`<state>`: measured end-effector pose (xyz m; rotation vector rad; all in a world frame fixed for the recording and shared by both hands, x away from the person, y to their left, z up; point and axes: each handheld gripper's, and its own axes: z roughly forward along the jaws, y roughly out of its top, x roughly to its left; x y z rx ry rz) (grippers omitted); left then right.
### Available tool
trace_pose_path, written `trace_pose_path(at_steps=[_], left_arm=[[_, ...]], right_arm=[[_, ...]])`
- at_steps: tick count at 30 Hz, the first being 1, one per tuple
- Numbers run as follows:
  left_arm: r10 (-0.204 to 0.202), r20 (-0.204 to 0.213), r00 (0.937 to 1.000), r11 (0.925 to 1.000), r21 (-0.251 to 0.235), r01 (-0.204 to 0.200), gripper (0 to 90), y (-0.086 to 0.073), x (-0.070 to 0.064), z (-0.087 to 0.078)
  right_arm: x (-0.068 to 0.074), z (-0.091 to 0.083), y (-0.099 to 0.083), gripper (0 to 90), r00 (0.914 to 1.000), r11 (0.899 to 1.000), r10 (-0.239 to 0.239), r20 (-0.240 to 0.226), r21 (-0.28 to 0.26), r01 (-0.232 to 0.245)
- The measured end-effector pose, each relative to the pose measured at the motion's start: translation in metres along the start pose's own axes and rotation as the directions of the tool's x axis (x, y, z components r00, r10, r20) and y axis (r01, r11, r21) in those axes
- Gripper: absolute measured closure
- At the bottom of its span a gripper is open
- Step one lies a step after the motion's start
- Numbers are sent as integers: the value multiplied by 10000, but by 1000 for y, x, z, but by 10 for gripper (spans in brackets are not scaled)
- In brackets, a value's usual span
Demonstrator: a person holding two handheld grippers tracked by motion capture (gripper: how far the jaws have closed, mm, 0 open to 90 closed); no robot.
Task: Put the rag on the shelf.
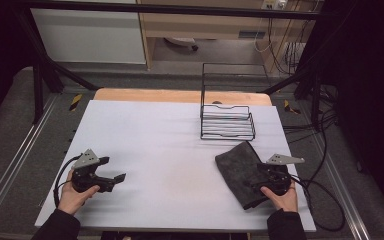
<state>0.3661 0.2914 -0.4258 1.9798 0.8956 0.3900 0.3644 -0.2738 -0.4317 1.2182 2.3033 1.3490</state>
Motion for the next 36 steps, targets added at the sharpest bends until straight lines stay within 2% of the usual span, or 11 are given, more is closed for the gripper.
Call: trace_pose_path(at_steps=[11, 18, 23, 29, 34, 35, 36], left_arm=[[-36, -126, 9999, 10000, 44, 37, 63, -1, 2, -1], [-81, -195, 9998, 9999, 68, 83, 63, -3, 4, 0], [-106, -289, 9995, 9999, 133, 110, 60, -4, 6, 0], [-91, -328, 9994, 9999, 121, 95, 60, -4, 5, -1], [4, -353, 9994, 9997, 255, 5, 62, -5, 4, 1], [4, -353, 9994, 9997, 255, 5, 62, -5, 4, 1], [8, -356, 9994, 9997, 257, 1, 62, -5, 4, 1]], right_arm=[[4, -3, 3, 19, 10000, 9999, 39, -63, -130, -40], [12, 1, 8, 40, 9999, 9999, -145, 42, 87, 145], [24, 11, 13, 82, 9994, 9986, -328, 84, 409, 324], [39, 23, 17, 160, 9978, 9955, -603, 261, 752, 582], [47, 35, 17, 367, 9957, 9899, -926, 95, 1088, 911], [47, 35, 17, 367, 9957, 9899, -926, 95, 1088, 911], [50, 40, 17, 425, 9937, 9871, -1093, 243, 1202, 1056]])
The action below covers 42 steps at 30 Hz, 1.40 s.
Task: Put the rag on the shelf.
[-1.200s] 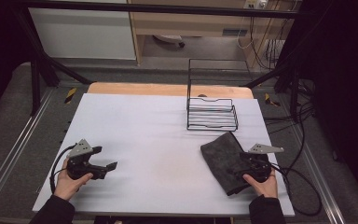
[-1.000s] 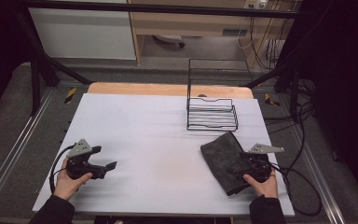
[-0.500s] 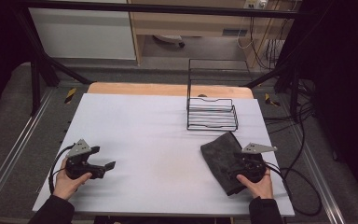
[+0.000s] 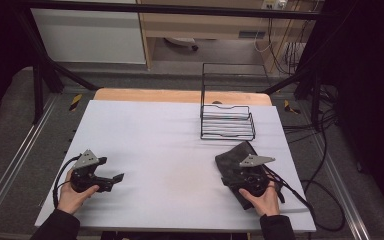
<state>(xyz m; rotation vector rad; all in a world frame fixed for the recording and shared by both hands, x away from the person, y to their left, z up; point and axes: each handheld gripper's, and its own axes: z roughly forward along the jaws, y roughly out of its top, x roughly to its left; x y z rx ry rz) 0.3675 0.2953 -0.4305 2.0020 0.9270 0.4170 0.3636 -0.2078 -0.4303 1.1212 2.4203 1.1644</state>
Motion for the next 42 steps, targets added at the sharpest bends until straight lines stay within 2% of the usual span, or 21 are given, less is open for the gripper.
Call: trace_pose_path(at_steps=[6, 14, 18, 22, 23, 24, 25, 27, 30, 35, 42], left_arm=[[-13, -10, 10000, 10000, 13, 13, 66, 0, 0, 0], [17, -79, 10000, 10000, 35, -16, 68, 0, 0, 0], [35, -95, 9999, 10000, 35, -35, 70, 0, 0, 0], [17, -116, 9999, 10000, 35, -16, 72, 0, 0, -1], [51, -127, 9999, 10000, 49, -51, 72, 0, -1, -1], [51, -127, 9999, 10000, 49, -51, 72, 0, -1, -1], [63, -124, 9999, 10000, 46, -62, 73, 0, -1, -1], [49, -119, 9999, 10000, 36, -49, 73, 0, -1, -1], [49, -119, 9999, 10000, 35, -48, 74, 0, -1, -1], [40, -132, 9999, 10000, 34, -40, 77, 0, 0, 0], [33, -155, 9999, 10000, 31, -33, 79, 0, 0, -1]], right_arm=[[1, 12, -2, 511, 9987, 9995, -16, 500, 305, 1], [5, 18, -6, 589, 9920, 9983, -477, 1172, 394, 433], [8, 20, -7, 639, 9834, 9953, -897, 1578, 500, 828], [14, 22, -5, 686, 9673, 9868, -1502, 2045, 908, 1340], [14, 22, -4, 704, 9667, 9868, -1494, 2080, 939, 1323], [14, 22, -4, 704, 9667, 9868, -1494, 2080, 939, 1323], [12, 21, -4, 751, 9687, 9888, -1353, 2080, 907, 1186], [11, 21, -3, 787, 9706, 9903, -1224, 2074, 909, 1055], [8, 20, -1, 820, 9767, 9921, -995, 1903, 944, 827], [2, 17, 0, 845, 9864, 9974, -372, 1604, 667, 268], [0, 8, 5, 855, 9927, 9998, 124, 1197, 130, -140]])
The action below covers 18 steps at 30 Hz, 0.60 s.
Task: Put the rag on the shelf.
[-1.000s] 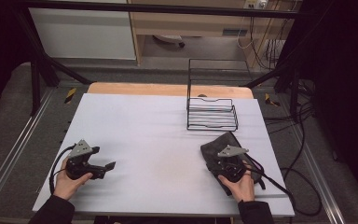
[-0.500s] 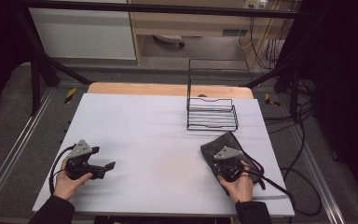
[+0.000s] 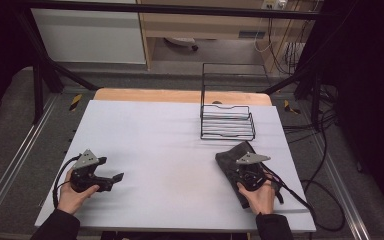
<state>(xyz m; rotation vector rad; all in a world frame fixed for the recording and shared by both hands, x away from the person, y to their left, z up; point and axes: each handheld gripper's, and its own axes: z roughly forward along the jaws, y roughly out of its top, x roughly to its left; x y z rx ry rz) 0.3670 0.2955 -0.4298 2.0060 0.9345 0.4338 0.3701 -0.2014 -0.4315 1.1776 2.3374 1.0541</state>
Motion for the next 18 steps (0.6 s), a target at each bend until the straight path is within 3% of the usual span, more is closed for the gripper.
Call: trace_pose_path(at_steps=[5, 12, 18], left_arm=[[-21, -19, 10000, 10000, 8, 21, 80, 0, 1, 0], [-44, -35, 10000, 10000, 5, 44, 81, 0, 1, 0], [-20, -51, 10000, 10000, 5, 20, 81, 0, 0, 0]], right_arm=[[3, -4, 5, 855, 9983, 9985, 318, -491, -437, -340], [20, 2, 14, 855, 9897, 9967, 511, -1339, -563, -591], [35, 14, 23, 854, 9864, 9962, 626, -1518, -500, -709]])
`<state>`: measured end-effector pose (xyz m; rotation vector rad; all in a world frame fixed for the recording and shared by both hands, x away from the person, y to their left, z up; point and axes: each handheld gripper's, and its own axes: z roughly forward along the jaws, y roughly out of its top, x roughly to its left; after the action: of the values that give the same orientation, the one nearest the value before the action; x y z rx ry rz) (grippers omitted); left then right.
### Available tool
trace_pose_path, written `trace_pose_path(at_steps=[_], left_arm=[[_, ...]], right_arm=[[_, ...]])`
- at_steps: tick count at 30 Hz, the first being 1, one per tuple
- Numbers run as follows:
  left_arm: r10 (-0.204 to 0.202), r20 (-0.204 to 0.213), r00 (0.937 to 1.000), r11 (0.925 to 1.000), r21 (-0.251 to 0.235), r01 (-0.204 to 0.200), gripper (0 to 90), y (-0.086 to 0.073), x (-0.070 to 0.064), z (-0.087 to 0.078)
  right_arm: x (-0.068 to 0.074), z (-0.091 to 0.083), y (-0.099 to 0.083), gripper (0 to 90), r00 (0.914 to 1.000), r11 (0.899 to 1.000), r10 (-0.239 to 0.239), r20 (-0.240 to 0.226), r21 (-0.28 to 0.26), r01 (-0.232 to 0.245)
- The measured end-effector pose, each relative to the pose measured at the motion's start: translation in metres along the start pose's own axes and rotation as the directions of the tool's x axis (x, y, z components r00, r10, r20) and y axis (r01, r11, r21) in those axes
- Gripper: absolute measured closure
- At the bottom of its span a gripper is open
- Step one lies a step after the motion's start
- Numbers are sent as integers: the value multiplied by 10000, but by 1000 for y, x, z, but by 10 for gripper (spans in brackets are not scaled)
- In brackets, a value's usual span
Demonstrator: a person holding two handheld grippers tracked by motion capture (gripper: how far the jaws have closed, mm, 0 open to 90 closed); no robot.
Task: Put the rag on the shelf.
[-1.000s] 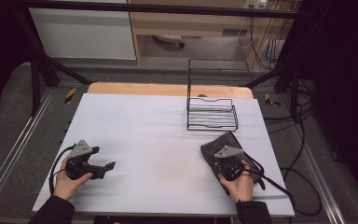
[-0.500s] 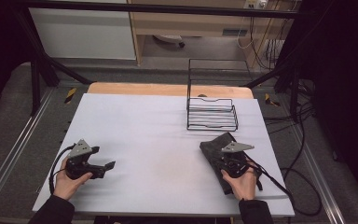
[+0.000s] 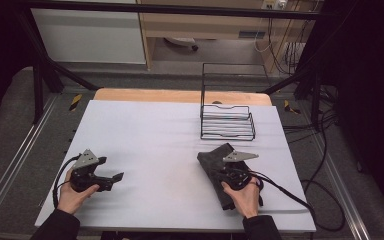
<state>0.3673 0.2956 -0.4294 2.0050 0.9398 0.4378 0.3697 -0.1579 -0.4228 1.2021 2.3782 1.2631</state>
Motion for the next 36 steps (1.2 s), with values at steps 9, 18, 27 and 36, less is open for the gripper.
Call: trace_pose_path(at_steps=[9, 18, 27, 36], left_arm=[[4, -36, 10000, 10000, 15, -4, 81, 0, 0, 0], [28, -27, 10000, 10000, 34, -28, 81, 0, 0, 0], [85, -21, 10000, 9999, 81, -84, 81, 0, -1, 1], [22, -50, 10000, 9998, 176, -21, 67, 2, -4, 2]], right_arm=[[15, 24, 9, 854, 9991, 9992, 386, -165, -89, -388], [29, 51, 25, 853, 9982, 9982, 596, -71, 68, -596], [35, 77, 28, 843, 9968, 9968, 781, -154, 206, -778], [36, 67, 32, 474, 9977, 9990, 93, -666, -427, -122]])
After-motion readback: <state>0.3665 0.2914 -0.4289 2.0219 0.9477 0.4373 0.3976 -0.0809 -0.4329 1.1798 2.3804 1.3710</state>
